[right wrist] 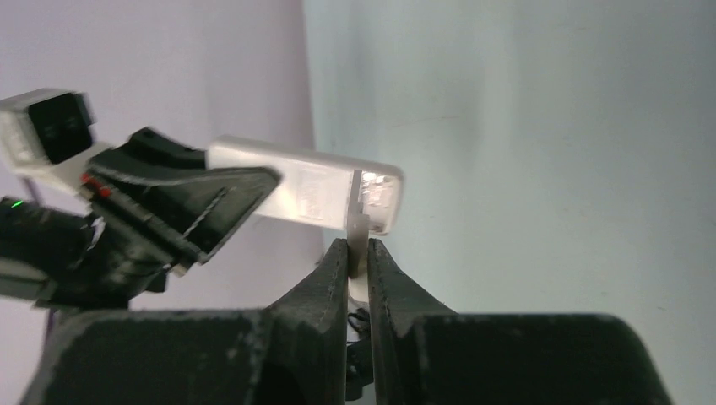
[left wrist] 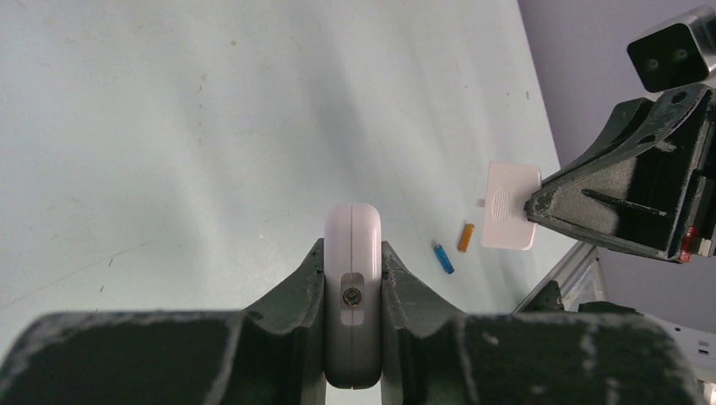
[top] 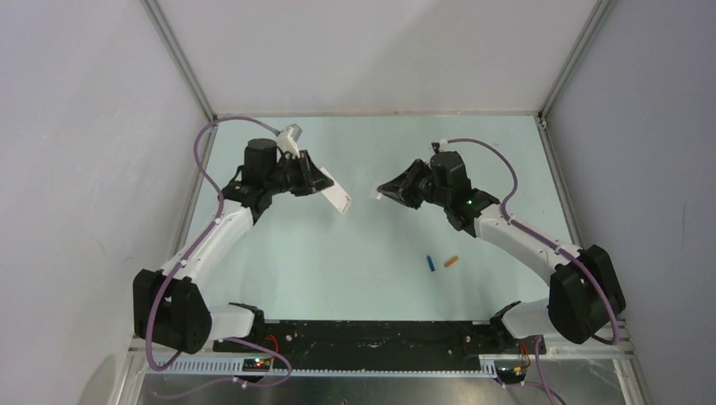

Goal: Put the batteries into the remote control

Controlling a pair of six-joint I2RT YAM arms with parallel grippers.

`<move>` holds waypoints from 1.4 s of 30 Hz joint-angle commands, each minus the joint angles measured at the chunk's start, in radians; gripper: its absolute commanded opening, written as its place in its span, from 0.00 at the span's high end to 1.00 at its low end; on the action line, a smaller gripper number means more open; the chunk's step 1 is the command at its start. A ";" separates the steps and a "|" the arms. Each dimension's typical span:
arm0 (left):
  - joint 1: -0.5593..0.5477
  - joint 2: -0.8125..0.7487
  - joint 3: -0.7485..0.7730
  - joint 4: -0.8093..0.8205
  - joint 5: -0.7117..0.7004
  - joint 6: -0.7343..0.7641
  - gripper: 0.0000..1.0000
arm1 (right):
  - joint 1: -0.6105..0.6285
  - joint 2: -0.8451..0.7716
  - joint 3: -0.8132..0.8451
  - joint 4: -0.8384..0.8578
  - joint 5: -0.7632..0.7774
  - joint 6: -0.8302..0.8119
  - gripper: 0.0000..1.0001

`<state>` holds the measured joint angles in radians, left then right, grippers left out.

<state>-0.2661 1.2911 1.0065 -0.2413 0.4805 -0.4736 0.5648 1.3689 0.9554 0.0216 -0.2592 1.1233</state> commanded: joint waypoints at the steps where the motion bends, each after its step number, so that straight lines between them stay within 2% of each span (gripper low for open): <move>1: -0.002 -0.083 -0.021 0.028 -0.006 0.020 1.00 | -0.006 0.055 -0.013 -0.124 0.085 -0.097 1.00; 9: -0.009 -0.198 -0.108 0.028 0.044 -0.014 1.00 | 0.014 0.209 -0.014 -0.191 0.120 -0.116 0.99; 15: -0.010 -0.312 -0.173 0.029 0.059 -0.026 1.00 | 0.035 0.251 -0.014 -0.257 0.215 -0.116 0.77; 16: -0.010 -0.322 -0.179 0.029 0.060 -0.026 1.00 | 0.040 0.249 -0.014 -0.284 0.227 -0.111 0.71; 17: -0.010 -0.339 -0.188 0.029 0.062 -0.026 1.00 | 0.044 0.238 -0.014 -0.298 0.267 -0.109 0.58; 19: -0.010 -0.360 -0.195 0.029 0.069 -0.025 1.00 | 0.069 0.208 -0.013 -0.337 0.341 -0.114 0.41; 21: -0.011 -0.380 -0.199 0.029 0.081 -0.026 1.00 | 0.101 0.176 -0.013 -0.366 0.377 -0.117 0.34; 26: -0.011 -0.414 -0.202 0.028 0.133 -0.016 1.00 | 0.157 0.074 -0.014 -0.389 0.406 -0.160 0.33; 29: -0.011 -0.430 -0.198 0.029 0.190 0.002 1.00 | 0.219 -0.009 -0.013 -0.322 0.385 -0.283 0.35; 31: -0.009 -0.441 -0.190 0.029 0.242 0.028 1.00 | 0.253 -0.073 -0.014 -0.268 0.333 -0.394 0.34; 34: -0.010 -0.456 -0.166 0.029 0.318 0.056 1.00 | 0.273 -0.173 -0.029 -0.190 0.140 -0.567 0.33; 37: -0.012 -0.467 -0.141 0.030 0.435 0.078 1.00 | 0.274 -0.263 -0.049 -0.125 -0.021 -0.655 0.31; 42: -0.025 -0.479 -0.122 0.030 0.592 0.092 1.00 | 0.285 -0.331 -0.055 -0.062 -0.144 -0.688 0.30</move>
<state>-0.2749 0.8413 0.8219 -0.2497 0.8837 -0.4255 0.8391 1.0733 0.9119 -0.1455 -0.2436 0.5369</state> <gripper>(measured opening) 0.239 0.695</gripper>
